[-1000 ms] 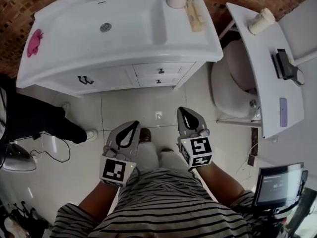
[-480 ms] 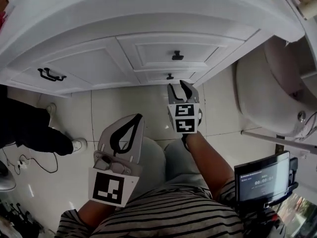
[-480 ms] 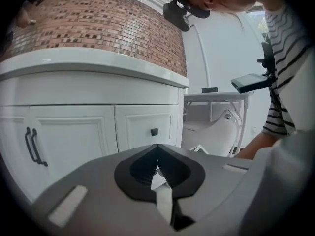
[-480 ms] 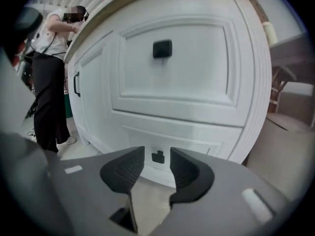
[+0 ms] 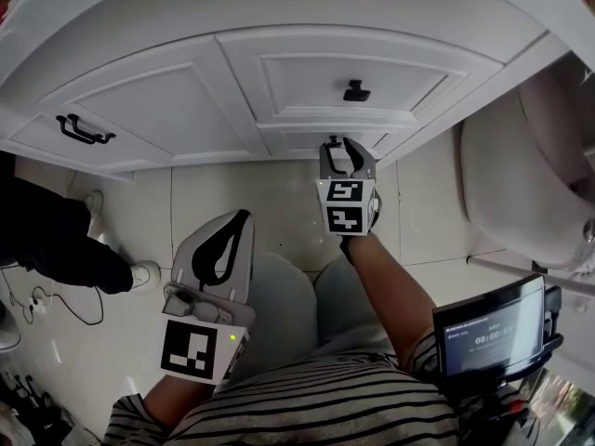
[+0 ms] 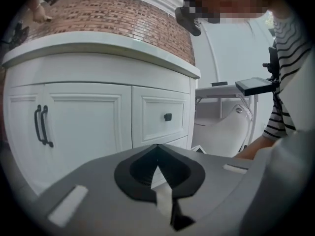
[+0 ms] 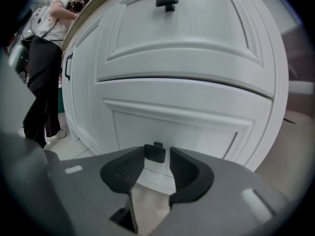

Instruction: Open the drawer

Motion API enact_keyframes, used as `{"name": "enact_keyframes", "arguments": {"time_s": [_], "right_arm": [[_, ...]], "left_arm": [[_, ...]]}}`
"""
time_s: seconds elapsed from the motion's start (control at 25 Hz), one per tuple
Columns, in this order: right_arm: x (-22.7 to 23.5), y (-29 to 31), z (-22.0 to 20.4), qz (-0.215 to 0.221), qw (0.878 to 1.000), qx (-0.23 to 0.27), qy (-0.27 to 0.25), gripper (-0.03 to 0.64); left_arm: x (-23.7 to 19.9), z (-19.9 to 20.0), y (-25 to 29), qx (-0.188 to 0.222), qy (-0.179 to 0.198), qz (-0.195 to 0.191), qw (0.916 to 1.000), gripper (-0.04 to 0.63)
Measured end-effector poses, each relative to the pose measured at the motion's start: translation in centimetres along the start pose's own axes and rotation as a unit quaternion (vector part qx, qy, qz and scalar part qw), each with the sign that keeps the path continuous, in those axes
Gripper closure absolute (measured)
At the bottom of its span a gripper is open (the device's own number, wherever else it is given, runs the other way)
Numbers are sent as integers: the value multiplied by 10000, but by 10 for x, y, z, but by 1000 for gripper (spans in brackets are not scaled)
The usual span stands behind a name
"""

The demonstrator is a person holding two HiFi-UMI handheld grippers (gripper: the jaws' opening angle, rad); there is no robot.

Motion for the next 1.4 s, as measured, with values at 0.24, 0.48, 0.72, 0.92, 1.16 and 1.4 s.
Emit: {"name": "enact_keyframes", "arguments": {"time_s": [0.24, 0.48, 0.72, 0.92, 1.16, 1.4], "right_arm": [[-1, -1, 2, 155, 9998, 85, 17, 488], [-1, -12, -3, 335, 9994, 7, 71, 494], [-16, -70, -36, 622, 9977, -255, 31, 497], [-27, -118, -62, 819, 9951, -549, 7, 499], [-38, -160, -87, 890, 9930, -760, 163, 500], [-39, -170, -92, 831, 9933, -792, 153, 500]], "left_arm": [[-5, -4, -1, -51, -49, 130, 9999, 578], [-4, -3, -6, -105, 68, 189, 9997, 578], [-5, -5, -16, -103, 80, 268, 9996, 578], [2, -4, -21, -14, 165, 316, 9994, 578], [6, -9, -32, 24, 83, 414, 9991, 578], [6, -11, -43, 111, -2, 556, 9984, 578]]}}
Point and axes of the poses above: the fingertips, and each gripper's own axes: y forward along the fingers, x to its right, z out of its top, the point moved 8 cm from there along -y, backward along the fingers, and after that the axes turned 7 degrees about y, right-handed, at the moved point
